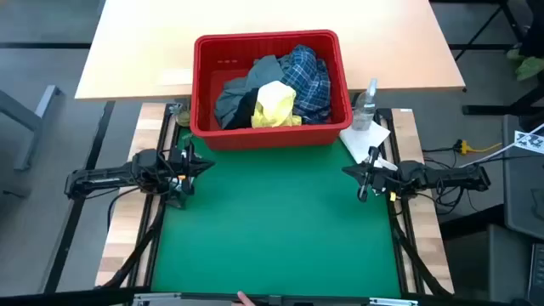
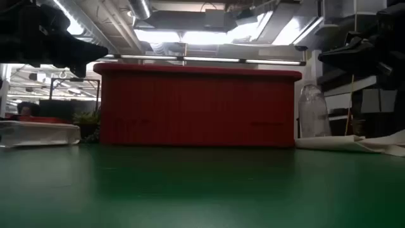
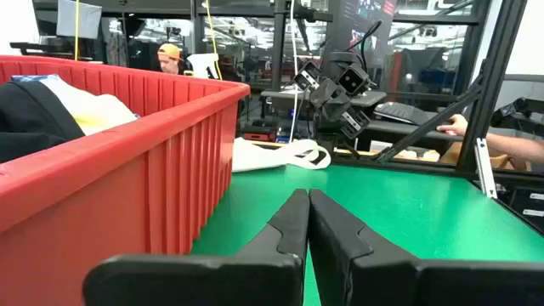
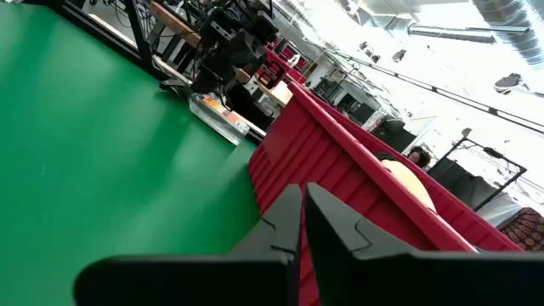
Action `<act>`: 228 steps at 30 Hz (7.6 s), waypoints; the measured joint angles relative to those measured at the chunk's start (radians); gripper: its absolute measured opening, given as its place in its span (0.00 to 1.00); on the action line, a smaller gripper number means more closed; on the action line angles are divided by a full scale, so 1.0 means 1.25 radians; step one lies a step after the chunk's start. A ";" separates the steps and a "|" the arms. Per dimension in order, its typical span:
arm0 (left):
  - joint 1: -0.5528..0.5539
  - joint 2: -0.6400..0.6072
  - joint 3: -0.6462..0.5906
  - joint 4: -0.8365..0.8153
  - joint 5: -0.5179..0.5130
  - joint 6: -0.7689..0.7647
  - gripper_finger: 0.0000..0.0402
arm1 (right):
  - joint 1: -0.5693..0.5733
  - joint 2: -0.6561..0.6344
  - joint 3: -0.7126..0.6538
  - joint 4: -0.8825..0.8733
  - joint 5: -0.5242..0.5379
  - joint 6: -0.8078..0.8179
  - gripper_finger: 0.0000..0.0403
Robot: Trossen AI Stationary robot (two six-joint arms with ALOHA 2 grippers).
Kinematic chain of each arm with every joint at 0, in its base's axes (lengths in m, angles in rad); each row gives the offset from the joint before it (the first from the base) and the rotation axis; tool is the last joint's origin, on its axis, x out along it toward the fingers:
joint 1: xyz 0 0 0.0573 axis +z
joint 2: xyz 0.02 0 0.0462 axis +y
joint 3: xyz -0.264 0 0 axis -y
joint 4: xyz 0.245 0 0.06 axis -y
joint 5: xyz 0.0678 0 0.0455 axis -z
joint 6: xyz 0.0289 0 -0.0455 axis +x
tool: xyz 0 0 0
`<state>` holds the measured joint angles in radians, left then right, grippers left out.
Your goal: Fold Laundry from Bin
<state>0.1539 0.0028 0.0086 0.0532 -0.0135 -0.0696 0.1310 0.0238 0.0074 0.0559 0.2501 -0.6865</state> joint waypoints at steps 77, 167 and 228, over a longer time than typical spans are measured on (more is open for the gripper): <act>-0.001 0.076 0.000 0.422 -0.105 -0.253 0.18 | 0.000 0.000 -0.001 0.198 0.016 0.000 0.05; 0.314 1.197 0.773 -0.053 -0.373 -0.232 0.17 | 0.000 0.000 0.000 0.155 0.127 0.000 0.05; 0.309 1.139 1.371 -0.030 0.424 -0.277 0.00 | 0.000 0.122 0.182 0.314 0.098 -0.008 0.48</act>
<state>0.5401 1.4261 1.7218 0.0163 0.5164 -0.4154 0.1307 0.1763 0.2353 0.4487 0.3730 -0.6959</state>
